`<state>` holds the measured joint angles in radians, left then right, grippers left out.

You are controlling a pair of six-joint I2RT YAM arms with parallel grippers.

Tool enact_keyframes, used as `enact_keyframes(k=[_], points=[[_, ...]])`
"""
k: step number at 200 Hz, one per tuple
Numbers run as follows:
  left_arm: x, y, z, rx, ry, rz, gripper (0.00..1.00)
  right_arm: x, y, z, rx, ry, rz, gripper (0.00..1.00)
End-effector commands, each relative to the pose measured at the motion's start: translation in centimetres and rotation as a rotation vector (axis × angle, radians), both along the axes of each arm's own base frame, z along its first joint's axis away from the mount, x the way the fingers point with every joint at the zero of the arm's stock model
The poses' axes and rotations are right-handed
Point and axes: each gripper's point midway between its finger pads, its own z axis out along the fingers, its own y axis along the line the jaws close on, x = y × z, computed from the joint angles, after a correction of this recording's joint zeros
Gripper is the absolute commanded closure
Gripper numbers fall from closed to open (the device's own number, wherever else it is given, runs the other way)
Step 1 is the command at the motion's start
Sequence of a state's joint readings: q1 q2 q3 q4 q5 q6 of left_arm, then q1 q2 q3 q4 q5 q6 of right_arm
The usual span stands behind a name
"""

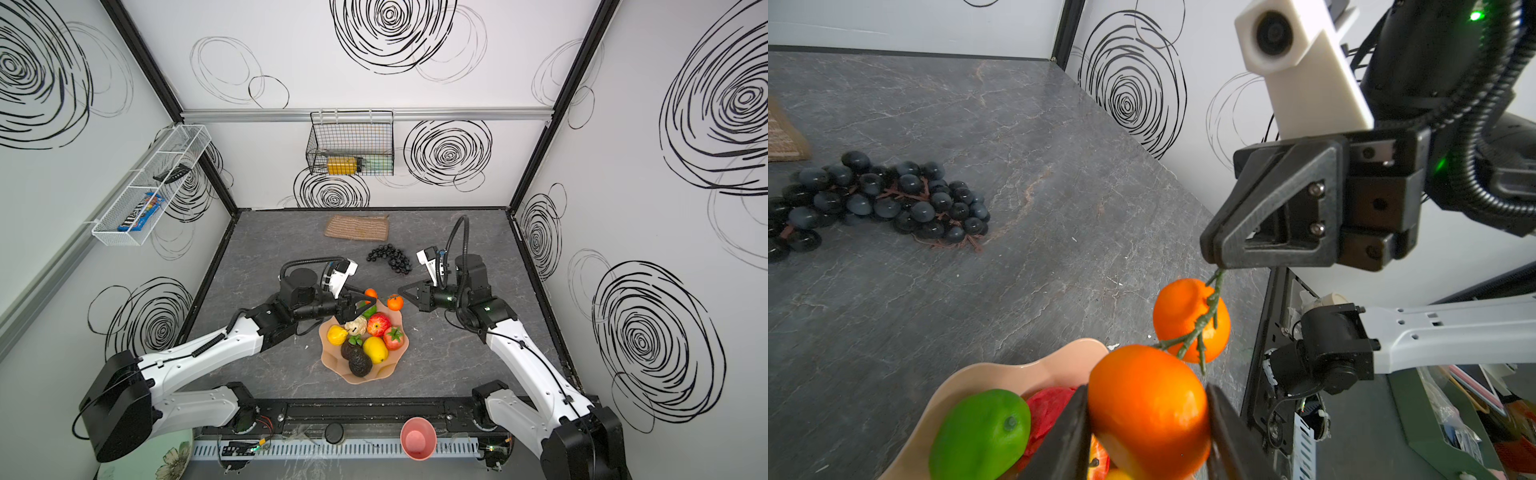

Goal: Place and organize the fake fruits in the fruit bowl
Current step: 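Grasp the tangerine stem with the right gripper while the left holds them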

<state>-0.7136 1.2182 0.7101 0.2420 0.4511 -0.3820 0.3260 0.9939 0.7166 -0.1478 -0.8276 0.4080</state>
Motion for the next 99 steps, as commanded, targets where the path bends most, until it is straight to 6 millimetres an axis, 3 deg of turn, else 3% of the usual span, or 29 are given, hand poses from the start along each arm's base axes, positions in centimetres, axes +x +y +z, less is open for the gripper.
enact_keyframes(k=[1, 32, 51, 78, 99], points=[[0.3, -0.1, 0.8, -0.031, -0.033, 0.007, 0.55, -0.3, 0.1, 0.9, 0.016, -0.032, 0.008, 0.94], [0.3, 0.5, 0.8, -0.032, -0.046, 0.029, 0.35, -0.5, 0.8, 1.4, 0.028, -0.038, 0.01, 0.94], [0.6, 1.9, 1.1, -0.054, -0.058, 0.089, 0.27, -0.6, 1.4, 1.8, 0.009, -0.055, 0.005, 0.94], [1.8, 5.9, 2.0, -0.093, -0.063, 0.258, 0.23, -1.3, 2.8, 1.7, -0.018, -0.061, 0.016, 0.94], [2.9, 10.7, 3.4, -0.091, -0.085, 0.468, 0.19, -2.1, 4.3, 1.3, -0.038, -0.056, 0.033, 0.95]])
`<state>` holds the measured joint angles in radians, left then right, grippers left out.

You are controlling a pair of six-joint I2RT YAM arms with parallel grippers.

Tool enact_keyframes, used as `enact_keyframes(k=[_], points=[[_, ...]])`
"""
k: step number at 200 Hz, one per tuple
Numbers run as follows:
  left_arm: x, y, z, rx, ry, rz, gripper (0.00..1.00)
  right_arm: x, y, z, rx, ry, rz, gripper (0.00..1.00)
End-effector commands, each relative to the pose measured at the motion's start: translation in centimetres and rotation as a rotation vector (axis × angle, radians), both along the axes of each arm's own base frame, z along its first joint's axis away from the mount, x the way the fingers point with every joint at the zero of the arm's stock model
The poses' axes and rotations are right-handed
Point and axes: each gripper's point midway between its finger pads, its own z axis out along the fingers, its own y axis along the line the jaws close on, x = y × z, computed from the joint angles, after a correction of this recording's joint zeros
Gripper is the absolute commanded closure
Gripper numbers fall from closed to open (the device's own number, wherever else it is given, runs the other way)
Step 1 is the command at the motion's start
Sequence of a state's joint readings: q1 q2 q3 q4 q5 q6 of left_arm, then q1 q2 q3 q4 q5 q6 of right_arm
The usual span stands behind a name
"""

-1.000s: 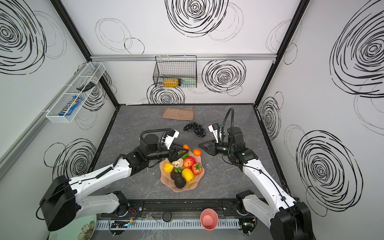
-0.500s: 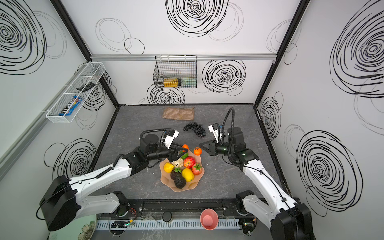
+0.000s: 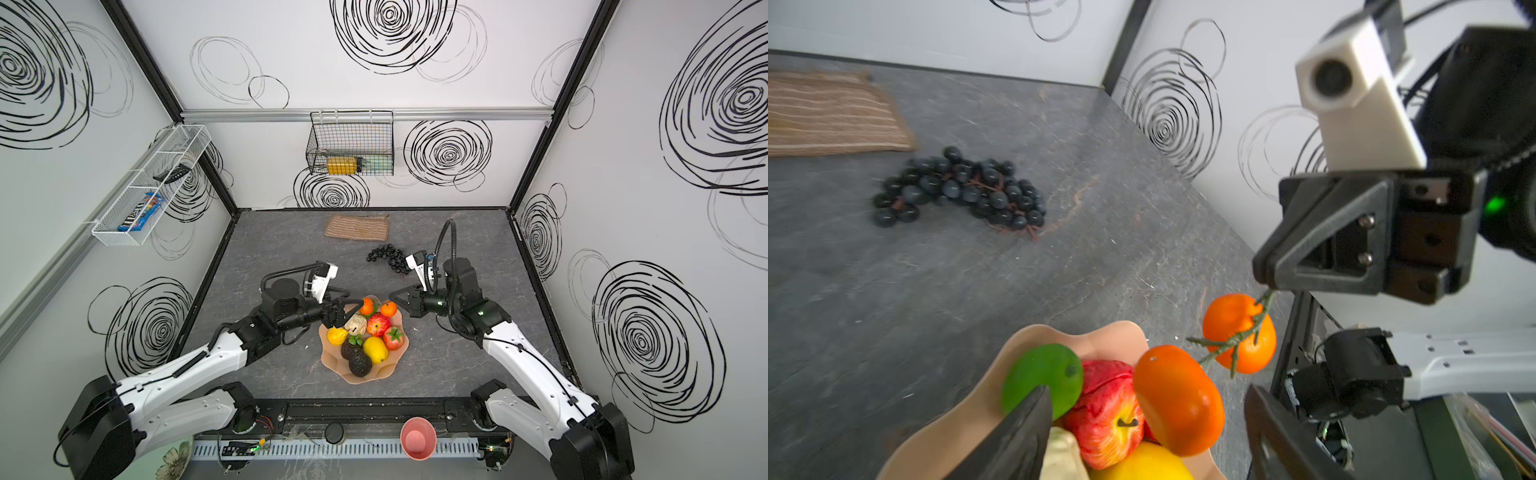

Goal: Place and organize the fake fruits in the fruit bowl
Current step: 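Grasp the tangerine stem with the right gripper while the left holds them, then lower the tangerines into the bowl with the right gripper while the left withdraws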

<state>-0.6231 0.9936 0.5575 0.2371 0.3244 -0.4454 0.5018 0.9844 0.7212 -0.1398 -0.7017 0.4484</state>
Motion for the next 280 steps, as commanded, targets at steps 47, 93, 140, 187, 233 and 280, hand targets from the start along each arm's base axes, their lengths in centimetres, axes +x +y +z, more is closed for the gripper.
enact_keyframes(k=[47, 93, 140, 187, 233, 280], points=[[3.2, 14.4, 5.1, 0.025, -0.074, 0.563, 0.15, -2.7, 5.2, 0.5, -0.032, -0.03, 0.039, 0.95], [3.2, 17.6, 4.6, 0.068, -0.065, 0.672, 0.13, -4.8, 8.3, -0.4, -0.082, -0.017, 0.035, 0.95], [2.6, 17.9, 4.8, 0.119, -0.078, 0.715, 0.12, -5.7, 9.6, -1.0, -0.089, 0.012, -0.136, 0.95], [1.2, 16.9, 5.7, 0.152, -0.115, 0.683, 0.11, -7.2, 11.0, -2.7, -0.093, 0.056, -0.29, 0.95], [-0.3, 16.6, 6.6, 0.145, -0.149, 0.664, 0.1, -7.8, 11.3, -5.0, -0.136, 0.128, -0.401, 0.96], [-0.9, 16.2, 7.1, 0.126, -0.166, 0.641, 0.09, -7.5, 10.8, -5.6, -0.139, 0.131, -0.47, 0.95]])
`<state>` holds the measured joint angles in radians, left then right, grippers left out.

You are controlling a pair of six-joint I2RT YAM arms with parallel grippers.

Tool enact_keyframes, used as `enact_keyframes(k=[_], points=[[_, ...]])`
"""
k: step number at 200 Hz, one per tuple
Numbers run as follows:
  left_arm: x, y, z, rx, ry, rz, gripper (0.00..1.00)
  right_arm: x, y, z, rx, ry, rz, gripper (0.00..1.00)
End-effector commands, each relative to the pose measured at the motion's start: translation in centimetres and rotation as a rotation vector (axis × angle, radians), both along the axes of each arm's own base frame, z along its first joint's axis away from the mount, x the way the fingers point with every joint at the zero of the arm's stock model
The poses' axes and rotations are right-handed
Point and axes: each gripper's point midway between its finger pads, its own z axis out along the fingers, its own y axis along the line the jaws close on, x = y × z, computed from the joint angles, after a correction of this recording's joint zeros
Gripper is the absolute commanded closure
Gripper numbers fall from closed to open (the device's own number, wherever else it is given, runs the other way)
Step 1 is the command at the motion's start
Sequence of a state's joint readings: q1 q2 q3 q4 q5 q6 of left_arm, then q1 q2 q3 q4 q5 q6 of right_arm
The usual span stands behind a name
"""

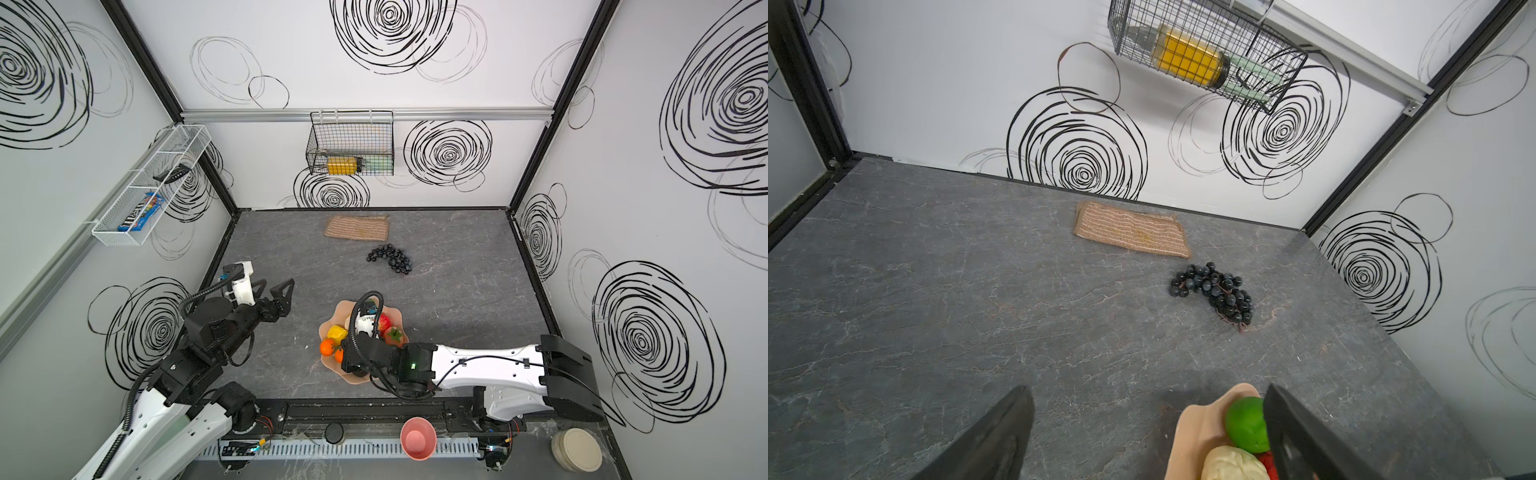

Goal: Place and organize the fake fruits in the fruit bowl
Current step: 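Lower the tangerines into the bowl with the right gripper while the left withdraws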

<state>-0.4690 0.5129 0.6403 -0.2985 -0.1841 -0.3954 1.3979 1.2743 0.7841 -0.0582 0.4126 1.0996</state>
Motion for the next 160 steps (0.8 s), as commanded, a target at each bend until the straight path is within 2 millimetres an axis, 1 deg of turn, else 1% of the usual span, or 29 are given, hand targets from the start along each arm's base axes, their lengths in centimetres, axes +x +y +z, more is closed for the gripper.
enact_keyframes(k=[1, 23, 52, 75, 120, 143, 160], points=[[-0.3, 0.2, 1.8, -0.002, -0.046, 0.007, 0.09, 0.9, -0.3, 0.8, 0.023, -0.006, -0.093, 0.94], [-0.4, 0.2, 1.9, -0.001, -0.052, 0.002, 0.09, 0.7, 0.1, 0.4, 0.019, 0.006, -0.095, 0.93], [-0.5, 0.1, 2.0, -0.002, -0.055, -0.001, 0.09, 0.5, 0.6, -0.8, -0.008, 0.031, -0.091, 0.91], [-0.6, 0.1, 2.0, 0.0, -0.056, -0.002, 0.09, 0.5, 0.8, -1.2, -0.02, 0.036, -0.091, 0.9], [-0.6, 0.1, 2.1, -0.001, -0.058, -0.002, 0.09, 0.5, 0.8, -1.6, -0.033, 0.042, -0.1, 0.88], [-0.6, 0.1, 2.0, -0.002, -0.058, -0.003, 0.09, 0.5, 1.1, -1.0, -0.04, 0.024, -0.101, 0.89], [-0.6, 0.1, 2.0, 0.0, -0.056, -0.001, 0.09, 0.3, 0.9, -1.4, -0.054, 0.039, -0.113, 0.89]])
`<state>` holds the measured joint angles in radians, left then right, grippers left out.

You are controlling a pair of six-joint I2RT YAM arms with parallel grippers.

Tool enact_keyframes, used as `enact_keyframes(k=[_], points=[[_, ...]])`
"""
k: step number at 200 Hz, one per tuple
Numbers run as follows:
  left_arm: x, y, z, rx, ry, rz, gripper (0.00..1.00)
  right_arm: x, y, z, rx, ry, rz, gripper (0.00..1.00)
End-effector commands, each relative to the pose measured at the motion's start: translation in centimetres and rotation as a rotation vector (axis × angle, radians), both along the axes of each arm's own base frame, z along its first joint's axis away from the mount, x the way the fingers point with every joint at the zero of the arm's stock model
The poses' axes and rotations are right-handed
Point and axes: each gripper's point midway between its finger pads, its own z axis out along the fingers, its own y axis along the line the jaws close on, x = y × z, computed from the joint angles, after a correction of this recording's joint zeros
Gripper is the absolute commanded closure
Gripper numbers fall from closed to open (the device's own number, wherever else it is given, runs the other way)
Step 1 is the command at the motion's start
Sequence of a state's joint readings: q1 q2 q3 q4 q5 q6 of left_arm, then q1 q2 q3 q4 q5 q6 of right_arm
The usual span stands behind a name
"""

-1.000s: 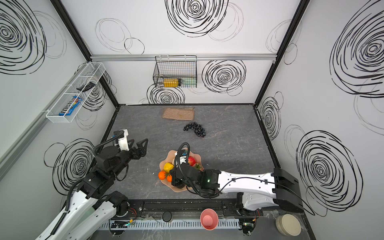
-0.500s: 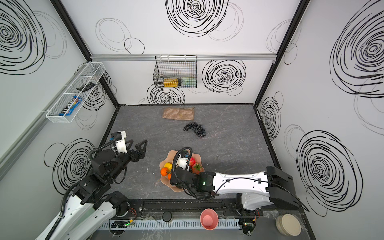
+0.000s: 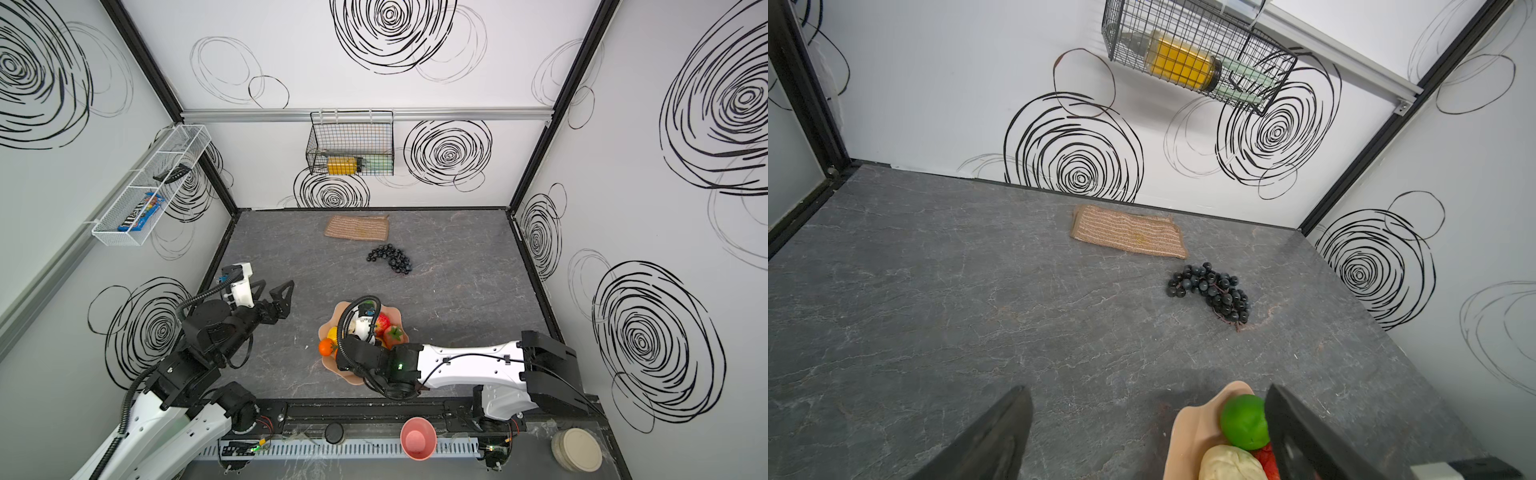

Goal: Place and organize the fake fruits in the fruit bowl
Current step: 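Lower the tangerines into the bowl with the right gripper while the left withdraws, then open the right gripper and raise it away from the bowl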

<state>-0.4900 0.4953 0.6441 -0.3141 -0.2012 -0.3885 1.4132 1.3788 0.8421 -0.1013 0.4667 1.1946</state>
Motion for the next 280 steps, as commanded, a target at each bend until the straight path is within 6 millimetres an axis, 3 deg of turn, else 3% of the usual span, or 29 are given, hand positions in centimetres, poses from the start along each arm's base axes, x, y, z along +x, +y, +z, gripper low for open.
enact_keyframes(k=[1, 61, 116, 143, 182, 230, 257, 280], points=[[-0.1, 0.2, 1.7, -0.007, -0.047, 0.005, 0.09, -0.2, 0.0, 0.4, -0.013, 0.0, -0.033, 0.89], [-0.3, 0.1, 1.9, -0.012, -0.053, 0.0, 0.08, -1.1, -0.1, -1.1, -0.014, 0.038, -0.055, 0.83], [-0.2, 0.1, 1.9, -0.013, -0.052, -0.003, 0.09, -1.5, -0.6, -1.1, -0.005, 0.035, -0.069, 0.67], [-0.2, 0.1, 1.8, -0.013, -0.049, -0.003, 0.09, -1.6, -0.3, 0.1, -0.001, -0.006, -0.052, 0.64], [0.1, -0.3, 1.3, -0.02, -0.031, -0.018, 0.08, -1.6, 0.1, 4.0, -0.006, -0.139, 0.003, 0.56], [1.3, -3.7, -1.6, -0.043, 0.079, -0.16, 0.1, 0.4, -4.1, 7.7, -0.022, -0.353, 0.04, 0.48], [2.4, -6.1, -4.4, -0.04, 0.188, -0.237, 0.12, 3.5, -8.0, 7.6, -0.033, -0.358, 0.048, 0.42], [2.9, -7.6, -5.6, -0.059, 0.235, -0.254, 0.13, 6.7, -10.9, 7.0, -0.006, -0.338, 0.091, 0.38]])
